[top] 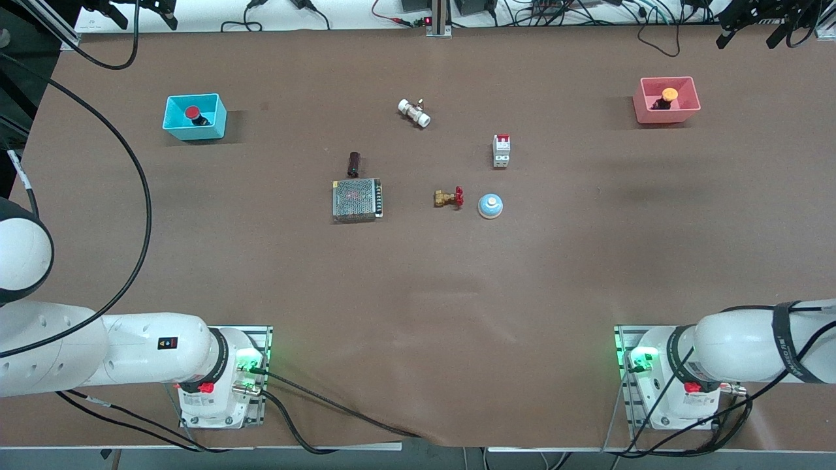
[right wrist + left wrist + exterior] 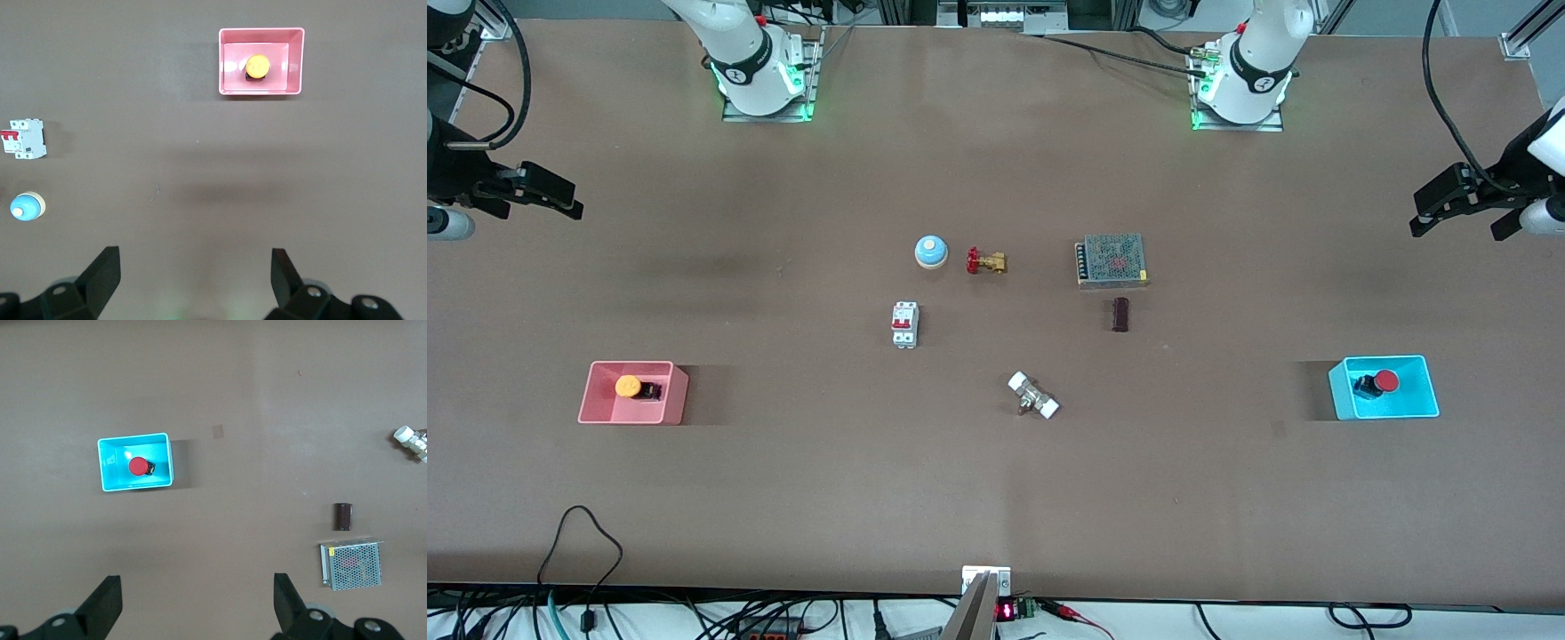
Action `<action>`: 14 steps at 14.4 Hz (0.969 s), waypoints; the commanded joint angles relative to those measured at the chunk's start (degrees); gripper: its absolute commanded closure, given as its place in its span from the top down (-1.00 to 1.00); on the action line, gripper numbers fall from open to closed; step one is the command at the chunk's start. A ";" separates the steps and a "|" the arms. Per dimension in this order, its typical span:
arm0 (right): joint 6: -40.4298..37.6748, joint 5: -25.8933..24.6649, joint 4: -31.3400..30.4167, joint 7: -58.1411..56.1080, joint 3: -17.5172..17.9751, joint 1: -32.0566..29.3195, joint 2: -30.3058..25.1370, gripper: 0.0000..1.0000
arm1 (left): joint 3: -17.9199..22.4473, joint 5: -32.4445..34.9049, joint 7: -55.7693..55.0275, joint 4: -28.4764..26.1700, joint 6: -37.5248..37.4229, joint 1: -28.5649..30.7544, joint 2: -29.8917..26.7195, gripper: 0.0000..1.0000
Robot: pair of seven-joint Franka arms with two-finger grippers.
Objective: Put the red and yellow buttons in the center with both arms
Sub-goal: 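Reach the right gripper to the yellow button while the left gripper reaches the red button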
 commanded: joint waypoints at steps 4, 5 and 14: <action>-0.63 -0.59 -1.71 0.81 0.49 -0.25 -2.12 1.00 | -0.17 -0.59 -0.10 -1.33 -0.34 0.43 -1.53 1.00; -0.55 -0.59 -1.71 0.81 0.49 -0.25 -1.94 1.00 | -0.17 -0.59 -0.01 -1.33 -0.34 0.52 -1.53 1.00; 16.75 -3.58 2.23 0.01 0.41 -1.74 15.78 1.00 | 0.00 0.03 1.48 -1.34 5.62 3.59 6.18 1.00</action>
